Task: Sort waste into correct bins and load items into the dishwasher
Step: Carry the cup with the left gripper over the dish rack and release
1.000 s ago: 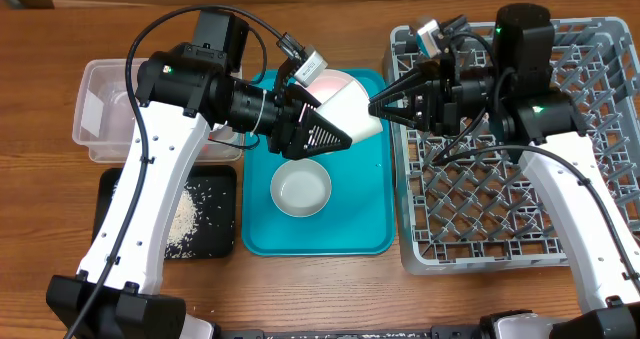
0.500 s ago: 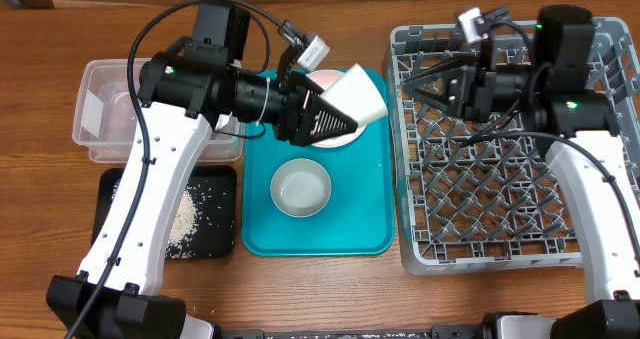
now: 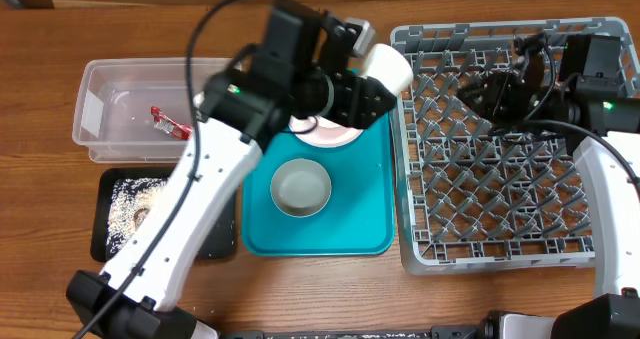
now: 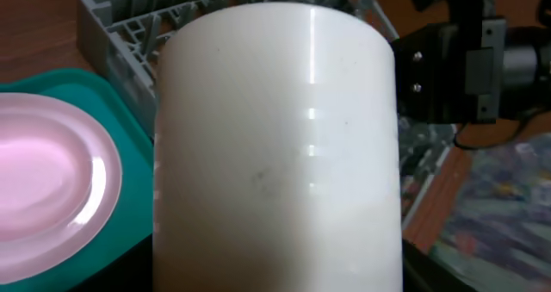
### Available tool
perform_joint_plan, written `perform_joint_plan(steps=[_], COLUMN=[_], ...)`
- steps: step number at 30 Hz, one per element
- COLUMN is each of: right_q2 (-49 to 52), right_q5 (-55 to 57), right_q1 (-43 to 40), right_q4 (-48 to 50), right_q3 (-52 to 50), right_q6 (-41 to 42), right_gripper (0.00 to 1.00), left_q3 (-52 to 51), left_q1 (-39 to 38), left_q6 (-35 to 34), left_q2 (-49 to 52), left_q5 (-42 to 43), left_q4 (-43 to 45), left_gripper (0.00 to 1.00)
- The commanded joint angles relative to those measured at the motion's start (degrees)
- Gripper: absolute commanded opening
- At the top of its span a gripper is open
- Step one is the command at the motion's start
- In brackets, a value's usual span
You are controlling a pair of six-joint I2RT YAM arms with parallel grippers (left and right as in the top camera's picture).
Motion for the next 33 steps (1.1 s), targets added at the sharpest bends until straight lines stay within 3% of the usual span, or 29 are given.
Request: perform_joint_plan(steps=[1, 10, 17, 25, 33], right_q2=[-0.5, -0.5, -0.5, -0.5, -0.5], right_q5=[15.1, 26.7, 32.9, 32.9, 32.9], right_q1=[-0.3, -0.3, -0.3, -0.3, -0.3], right_q4=[-1.7, -7.0, -9.4, -9.7, -10.4], right_q3=[1.0, 1.0, 1.0, 1.0, 1.0], right_q6=[-0.2, 1.1, 3.1, 3.1, 3.1], right_gripper=[0.26, 0.37, 0.52, 0.53, 0.54], left_q3=[0.2, 0.2, 0.2, 0.2, 0.1], left_q1=[-3.0, -10.8, -15.0, -15.9, -19.1], left_q6=[-4.5, -6.0, -6.5, -7.8, -12.1], left_q2=[-0.2, 6.4, 14.6, 18.1, 18.5], left_q5=[-12.1, -11.5, -9.8, -8.2, -12.5], left_q4=[0.7, 1.5, 1.7, -1.4, -3.3], left_gripper=[0.36, 0.33, 0.33, 0.3, 0.28])
